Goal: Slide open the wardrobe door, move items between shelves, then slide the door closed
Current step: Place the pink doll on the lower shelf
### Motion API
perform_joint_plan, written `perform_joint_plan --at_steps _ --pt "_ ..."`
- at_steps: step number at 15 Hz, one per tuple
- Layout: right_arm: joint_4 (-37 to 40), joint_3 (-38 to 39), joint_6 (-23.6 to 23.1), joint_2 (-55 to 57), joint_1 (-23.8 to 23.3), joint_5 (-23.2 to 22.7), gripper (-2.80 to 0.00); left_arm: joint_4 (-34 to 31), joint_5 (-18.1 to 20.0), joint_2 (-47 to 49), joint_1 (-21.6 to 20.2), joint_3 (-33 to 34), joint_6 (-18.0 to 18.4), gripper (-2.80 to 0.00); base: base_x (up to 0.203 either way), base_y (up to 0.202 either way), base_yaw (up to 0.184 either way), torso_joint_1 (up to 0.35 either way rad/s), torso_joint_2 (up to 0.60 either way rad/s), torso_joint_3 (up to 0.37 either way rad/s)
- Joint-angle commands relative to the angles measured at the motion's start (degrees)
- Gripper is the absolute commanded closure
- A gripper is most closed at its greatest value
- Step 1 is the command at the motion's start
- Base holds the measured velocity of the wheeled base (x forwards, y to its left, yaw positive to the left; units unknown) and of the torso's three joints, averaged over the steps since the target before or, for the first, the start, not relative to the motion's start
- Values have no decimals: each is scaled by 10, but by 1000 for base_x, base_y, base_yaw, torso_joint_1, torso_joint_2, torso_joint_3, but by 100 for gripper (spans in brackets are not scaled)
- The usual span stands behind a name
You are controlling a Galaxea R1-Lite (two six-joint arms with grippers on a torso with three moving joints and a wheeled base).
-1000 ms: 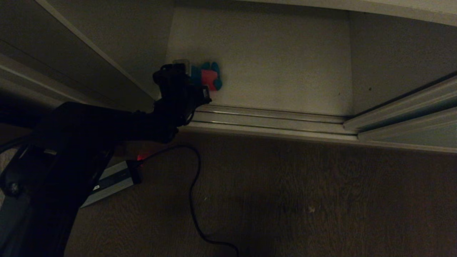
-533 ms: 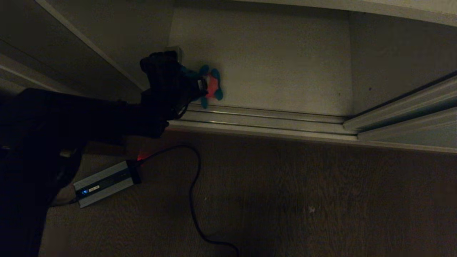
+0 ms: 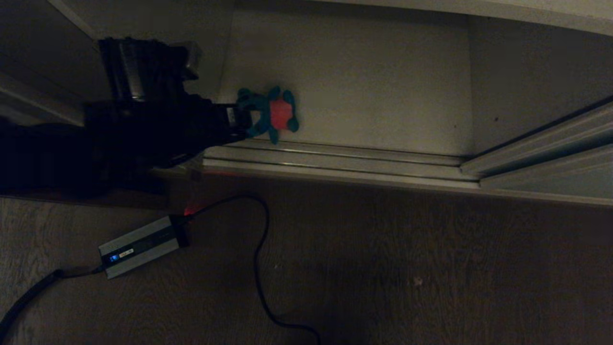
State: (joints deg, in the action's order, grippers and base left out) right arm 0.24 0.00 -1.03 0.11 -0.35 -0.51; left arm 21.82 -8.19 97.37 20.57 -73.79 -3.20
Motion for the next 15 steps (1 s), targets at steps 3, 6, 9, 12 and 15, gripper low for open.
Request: perform_joint_plan --at_steps 3,6,9,12,15 --pt "0 3 0 1 0 -1 0 -111 4 -221 10 151 3 -280 0 0 0 0 0 0" --pt "0 3 0 0 0 0 0 -202 5 -351 11 234 3 -280 0 0 0 0 0 0" --pt "0 3 0 0 0 0 0 -362 35 -462 4 265 3 -280 0 0 0 0 0 0" --pt "0 2 0 0 0 -1 0 -462 154 -547 -63 270 11 -280 0 0 0 0 0 0" --pt "0 3 0 1 0 0 0 -535 250 -599 -137 270 40 -280 0 0 0 0 0 0"
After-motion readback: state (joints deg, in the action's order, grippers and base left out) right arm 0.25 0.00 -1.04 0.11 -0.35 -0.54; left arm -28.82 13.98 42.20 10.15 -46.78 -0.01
